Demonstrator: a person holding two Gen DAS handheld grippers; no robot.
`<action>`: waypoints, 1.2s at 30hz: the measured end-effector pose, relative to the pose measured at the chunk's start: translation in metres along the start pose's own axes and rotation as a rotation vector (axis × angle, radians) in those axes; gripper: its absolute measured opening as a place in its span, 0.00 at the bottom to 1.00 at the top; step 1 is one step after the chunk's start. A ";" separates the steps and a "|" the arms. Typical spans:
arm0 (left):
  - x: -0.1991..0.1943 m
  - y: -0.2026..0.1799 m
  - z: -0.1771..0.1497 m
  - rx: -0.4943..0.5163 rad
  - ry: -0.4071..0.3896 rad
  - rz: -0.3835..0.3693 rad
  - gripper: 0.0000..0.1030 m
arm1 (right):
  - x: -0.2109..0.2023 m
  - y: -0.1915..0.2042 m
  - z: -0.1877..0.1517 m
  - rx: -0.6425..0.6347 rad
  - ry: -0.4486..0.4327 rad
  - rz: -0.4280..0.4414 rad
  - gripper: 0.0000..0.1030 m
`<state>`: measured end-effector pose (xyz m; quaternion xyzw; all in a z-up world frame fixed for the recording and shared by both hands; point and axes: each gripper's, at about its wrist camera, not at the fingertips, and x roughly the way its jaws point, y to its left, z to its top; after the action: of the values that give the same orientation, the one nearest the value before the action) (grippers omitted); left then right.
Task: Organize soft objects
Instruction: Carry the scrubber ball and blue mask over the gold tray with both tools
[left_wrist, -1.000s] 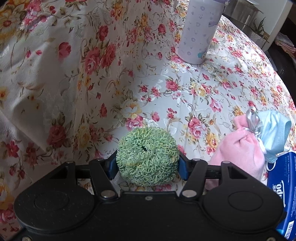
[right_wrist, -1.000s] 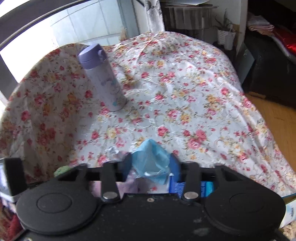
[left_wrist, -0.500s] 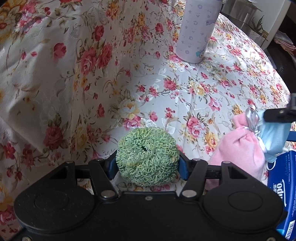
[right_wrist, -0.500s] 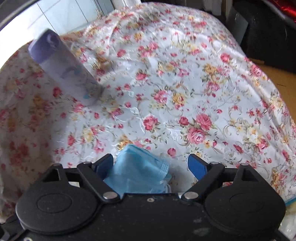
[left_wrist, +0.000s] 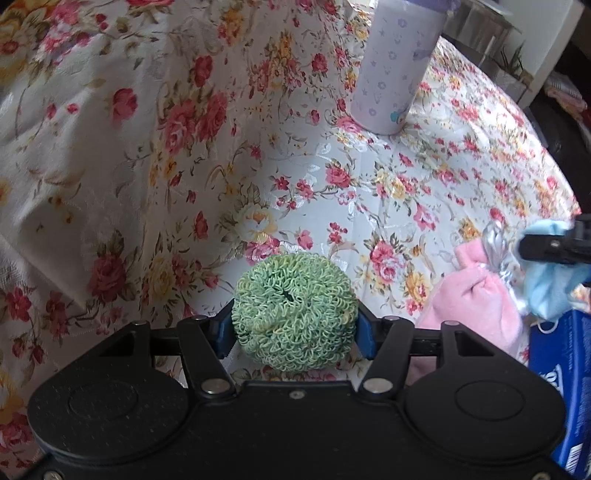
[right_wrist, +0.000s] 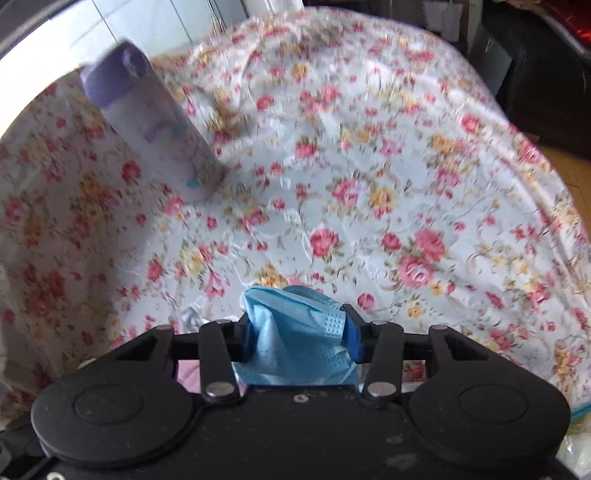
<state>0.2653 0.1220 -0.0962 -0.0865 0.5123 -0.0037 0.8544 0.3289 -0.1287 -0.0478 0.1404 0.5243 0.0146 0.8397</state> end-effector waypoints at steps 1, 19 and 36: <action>-0.001 0.002 0.000 -0.010 -0.006 -0.008 0.55 | -0.008 -0.001 0.000 0.007 -0.012 0.010 0.44; -0.034 0.007 -0.003 -0.008 -0.119 -0.043 0.55 | -0.111 -0.018 -0.059 -0.002 -0.114 0.091 0.44; -0.129 -0.078 -0.074 0.240 -0.163 -0.134 0.55 | -0.158 -0.052 -0.133 -0.002 -0.101 0.110 0.45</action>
<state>0.1461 0.0470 -0.0059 -0.0175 0.4304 -0.1148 0.8951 0.1340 -0.1764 0.0227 0.1687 0.4727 0.0539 0.8632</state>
